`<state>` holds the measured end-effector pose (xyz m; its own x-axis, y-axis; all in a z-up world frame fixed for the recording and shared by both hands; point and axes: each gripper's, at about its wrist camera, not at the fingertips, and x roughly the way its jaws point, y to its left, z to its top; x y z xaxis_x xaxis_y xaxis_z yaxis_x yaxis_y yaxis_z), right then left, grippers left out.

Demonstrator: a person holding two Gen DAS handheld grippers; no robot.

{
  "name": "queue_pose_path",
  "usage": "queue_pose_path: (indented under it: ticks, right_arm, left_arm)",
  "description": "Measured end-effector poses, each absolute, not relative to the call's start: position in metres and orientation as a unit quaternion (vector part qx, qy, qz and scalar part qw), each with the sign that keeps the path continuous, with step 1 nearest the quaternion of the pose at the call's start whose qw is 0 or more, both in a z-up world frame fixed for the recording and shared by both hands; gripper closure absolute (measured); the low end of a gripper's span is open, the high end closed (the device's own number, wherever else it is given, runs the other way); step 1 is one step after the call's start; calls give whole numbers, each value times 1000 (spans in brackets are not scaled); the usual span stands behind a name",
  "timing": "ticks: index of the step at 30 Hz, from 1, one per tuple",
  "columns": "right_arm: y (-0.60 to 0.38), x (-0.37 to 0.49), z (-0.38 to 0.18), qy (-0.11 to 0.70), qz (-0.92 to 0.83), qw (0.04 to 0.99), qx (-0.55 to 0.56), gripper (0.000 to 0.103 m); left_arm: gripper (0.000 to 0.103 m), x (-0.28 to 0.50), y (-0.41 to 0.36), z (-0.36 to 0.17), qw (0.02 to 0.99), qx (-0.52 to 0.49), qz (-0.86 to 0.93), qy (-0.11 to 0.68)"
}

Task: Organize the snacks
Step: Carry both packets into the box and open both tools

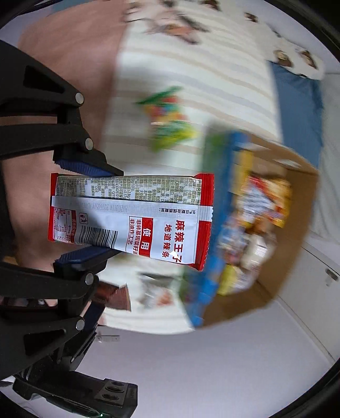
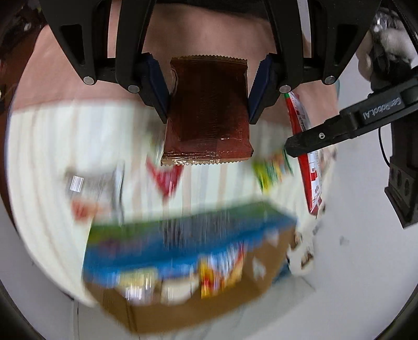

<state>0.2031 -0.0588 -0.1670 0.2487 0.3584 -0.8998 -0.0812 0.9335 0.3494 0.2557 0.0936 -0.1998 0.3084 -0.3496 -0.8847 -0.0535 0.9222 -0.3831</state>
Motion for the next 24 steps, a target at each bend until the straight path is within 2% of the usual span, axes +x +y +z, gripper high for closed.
queue_pose_path:
  ticks: [3,4,9,19,23,24]
  right_arm:
    - [-80,241,-132,561,127,811,108,43]
    - [-85,255,-125,552,120,818,105,43]
    - [-107,333,-110,545,93,827,100,43]
    - [-112,424,-165,603,56,793,72,43]
    - [-107,439,-192,632,59,768,82,42]
    - [-107,440,-196,640,60,761,87,41]
  left_arm:
    - [58,304,97,-167,802,-160,-96,567]
    - [58,306,122,-153,805,-152,-94,565]
    - [58,393,133,-155,796,-129,-67,588]
    - [57,497,143,-215,750,-110,-38,651]
    - [55,512,151,-232,737,-114,-23,666]
    - [51,516,153,-237,731,-116,-17,672]
